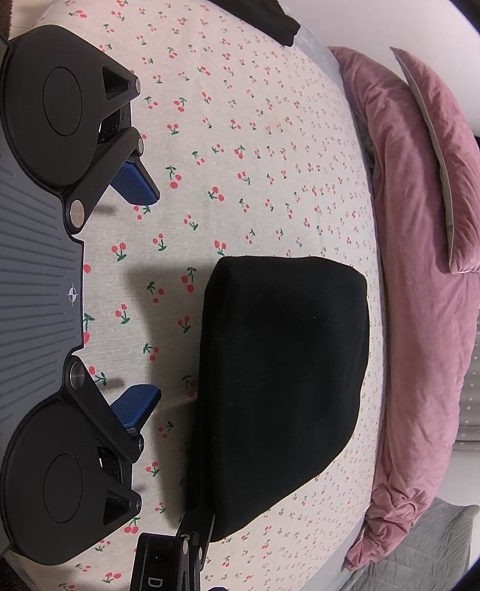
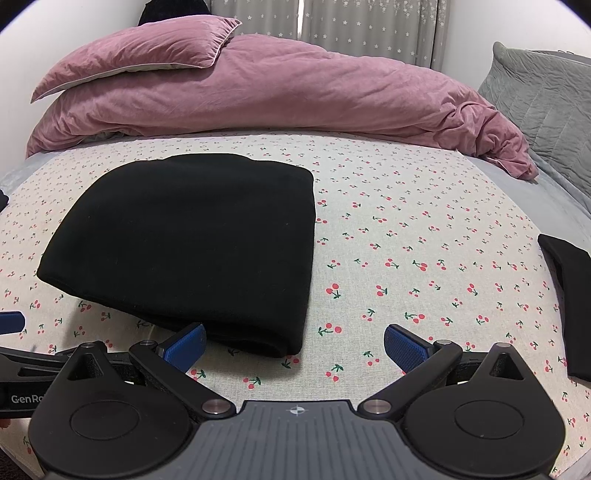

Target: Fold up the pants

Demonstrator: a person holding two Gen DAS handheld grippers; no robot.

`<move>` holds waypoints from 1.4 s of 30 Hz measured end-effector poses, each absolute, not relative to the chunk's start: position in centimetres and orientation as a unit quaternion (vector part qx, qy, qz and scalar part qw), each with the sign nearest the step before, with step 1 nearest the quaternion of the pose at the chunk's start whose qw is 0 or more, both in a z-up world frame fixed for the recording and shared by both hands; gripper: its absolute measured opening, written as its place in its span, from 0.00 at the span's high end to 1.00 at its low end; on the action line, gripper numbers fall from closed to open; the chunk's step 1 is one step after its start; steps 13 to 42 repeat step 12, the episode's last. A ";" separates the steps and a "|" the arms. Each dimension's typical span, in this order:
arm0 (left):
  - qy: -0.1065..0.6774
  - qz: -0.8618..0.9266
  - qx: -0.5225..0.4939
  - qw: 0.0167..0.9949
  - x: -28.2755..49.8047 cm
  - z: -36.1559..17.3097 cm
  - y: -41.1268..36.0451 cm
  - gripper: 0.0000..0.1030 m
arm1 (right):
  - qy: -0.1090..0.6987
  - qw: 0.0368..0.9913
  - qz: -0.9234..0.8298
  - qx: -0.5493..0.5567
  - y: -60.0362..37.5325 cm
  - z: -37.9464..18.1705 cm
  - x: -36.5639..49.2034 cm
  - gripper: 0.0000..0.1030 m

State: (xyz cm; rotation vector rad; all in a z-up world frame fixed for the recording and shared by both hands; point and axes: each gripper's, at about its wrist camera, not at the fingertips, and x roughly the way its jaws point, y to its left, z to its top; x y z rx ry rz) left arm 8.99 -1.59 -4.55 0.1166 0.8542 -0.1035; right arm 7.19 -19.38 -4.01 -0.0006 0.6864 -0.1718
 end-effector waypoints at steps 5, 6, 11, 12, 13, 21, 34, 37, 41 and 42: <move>0.415 -0.054 0.058 0.906 8.8 -4.7 -1.5 0.00 | 0.337 0.938 -0.084 0.000 -19.4 -4.1 7.2 0.00; 0.416 -0.054 0.059 0.906 8.8 -4.8 -1.5 0.00 | 0.337 0.938 -0.084 0.000 -19.4 -4.2 7.2 0.00; 0.418 -0.061 0.059 0.904 8.7 -4.7 -1.3 0.00 | 0.338 0.937 -0.084 0.000 -19.5 -4.2 7.3 0.00; 0.417 -0.063 0.059 0.905 8.6 -4.7 -1.3 0.00 | 0.338 0.937 -0.084 0.000 -19.5 -4.2 7.3 0.00; 0.417 -0.063 0.059 0.905 8.6 -4.7 -1.3 0.00 | 0.338 0.937 -0.084 0.000 -19.5 -4.2 7.3 0.00; 0.417 -0.063 0.059 0.905 8.6 -4.7 -1.3 0.00 | 0.338 0.937 -0.084 0.000 -19.5 -4.2 7.3 0.00; 0.417 -0.063 0.059 0.905 8.6 -4.7 -1.3 0.00 | 0.338 0.937 -0.084 0.000 -19.5 -4.2 7.3 0.00; 0.417 -0.063 0.059 0.905 8.6 -4.7 -1.3 0.00 | 0.338 0.937 -0.084 0.000 -19.5 -4.2 7.3 0.00; 0.417 -0.063 0.059 0.905 8.6 -4.7 -1.3 0.00 | 0.338 0.937 -0.084 0.000 -19.5 -4.2 7.3 0.00; 0.417 -0.063 0.059 0.905 8.6 -4.7 -1.3 0.00 | 0.338 0.937 -0.084 0.000 -19.5 -4.2 7.3 0.00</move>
